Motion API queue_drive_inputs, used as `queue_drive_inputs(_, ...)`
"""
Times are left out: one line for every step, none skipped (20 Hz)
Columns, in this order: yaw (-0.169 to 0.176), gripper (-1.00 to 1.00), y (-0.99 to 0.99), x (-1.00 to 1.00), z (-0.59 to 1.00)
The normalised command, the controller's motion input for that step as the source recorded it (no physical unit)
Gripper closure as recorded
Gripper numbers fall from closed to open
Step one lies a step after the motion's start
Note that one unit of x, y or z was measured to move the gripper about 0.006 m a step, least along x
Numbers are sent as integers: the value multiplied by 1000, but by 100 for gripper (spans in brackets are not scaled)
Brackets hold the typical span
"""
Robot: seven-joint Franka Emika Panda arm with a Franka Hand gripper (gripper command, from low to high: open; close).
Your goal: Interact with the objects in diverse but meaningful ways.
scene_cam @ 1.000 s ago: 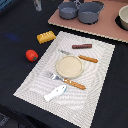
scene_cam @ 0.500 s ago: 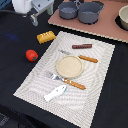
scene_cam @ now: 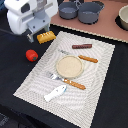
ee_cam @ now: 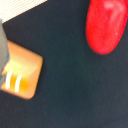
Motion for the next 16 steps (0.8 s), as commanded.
queue_drive_inputs(-13,-100,-157,-3,-437)
queue_drive_inputs(-14,-100,-154,-60,-471)
queue_drive_inputs(-11,-100,-174,-89,-474)
queue_drive_inputs(0,-100,-203,-131,-506)
queue_drive_inputs(0,-100,-174,-169,-517)
queue_drive_inputs(0,-100,-180,-223,-529)
queue_drive_inputs(0,-100,-131,-197,-494)
queue_drive_inputs(0,-100,-97,-177,-474)
queue_drive_inputs(0,-100,-94,-166,-443)
queue_drive_inputs(0,-100,-134,-194,-457)
queue_drive_inputs(0,-100,-157,-189,-460)
queue_drive_inputs(-4,-100,-160,-200,-483)
queue_drive_inputs(-4,-100,-166,-231,-491)
queue_drive_inputs(-2,-100,-146,-223,-477)
queue_drive_inputs(0,-100,-97,-206,-463)
queue_drive_inputs(0,-100,-34,-214,-443)
